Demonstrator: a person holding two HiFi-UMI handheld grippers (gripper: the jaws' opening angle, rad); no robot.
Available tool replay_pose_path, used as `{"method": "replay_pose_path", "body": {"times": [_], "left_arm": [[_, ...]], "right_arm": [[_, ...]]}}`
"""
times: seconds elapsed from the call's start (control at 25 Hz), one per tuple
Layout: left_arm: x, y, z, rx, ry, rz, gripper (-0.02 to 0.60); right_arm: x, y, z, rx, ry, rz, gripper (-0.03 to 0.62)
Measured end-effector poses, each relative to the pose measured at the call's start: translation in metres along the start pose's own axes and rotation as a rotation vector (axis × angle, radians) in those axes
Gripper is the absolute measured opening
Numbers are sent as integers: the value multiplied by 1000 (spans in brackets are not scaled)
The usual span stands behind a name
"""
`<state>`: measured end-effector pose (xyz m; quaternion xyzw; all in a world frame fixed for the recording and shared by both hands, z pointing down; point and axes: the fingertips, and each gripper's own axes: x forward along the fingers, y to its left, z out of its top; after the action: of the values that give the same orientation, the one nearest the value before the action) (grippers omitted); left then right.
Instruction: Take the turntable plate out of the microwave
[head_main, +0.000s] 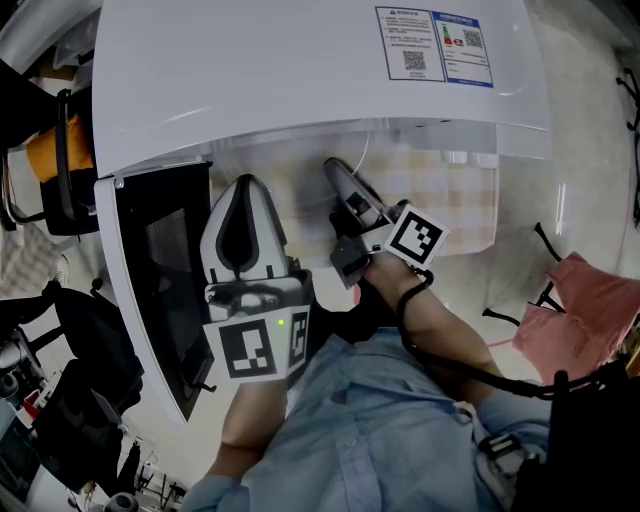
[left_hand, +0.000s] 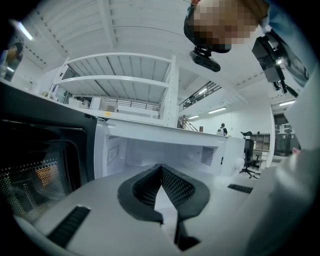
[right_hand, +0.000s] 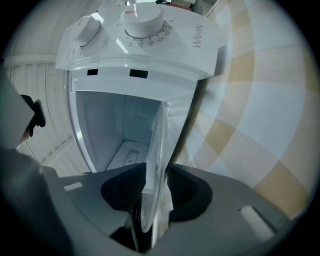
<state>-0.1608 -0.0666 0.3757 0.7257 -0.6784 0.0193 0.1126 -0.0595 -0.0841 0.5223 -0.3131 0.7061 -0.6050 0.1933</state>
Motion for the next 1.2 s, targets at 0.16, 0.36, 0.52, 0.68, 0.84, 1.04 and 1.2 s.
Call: {"method": "replay_pose_path", "body": {"times": [0.16, 0.36, 0.52, 0.68, 0.84, 1.04, 1.2], "left_arm": [[4, 9, 2, -3, -1, 8, 8], [9, 15, 1, -9, 3, 7, 8], [14, 19, 1, -12, 6, 7, 8], [18, 25, 2, -14, 6, 15, 8], [19, 29, 2, -15, 6, 24, 8], [20, 31, 2, -13, 3, 35, 9], [20, 33, 1, -9, 1, 43, 8]], "right_arm": [[6, 1, 2, 5, -1, 3, 138], [13, 0, 5, 25, -4, 11, 140], [21, 0, 5, 30, 3, 15, 139], [29, 2, 5, 29, 13, 27, 138], [34, 0, 6, 49, 14, 29, 122], [40, 1, 4, 42, 26, 52, 80], [42, 4, 3, 87, 14, 104, 43]]}}
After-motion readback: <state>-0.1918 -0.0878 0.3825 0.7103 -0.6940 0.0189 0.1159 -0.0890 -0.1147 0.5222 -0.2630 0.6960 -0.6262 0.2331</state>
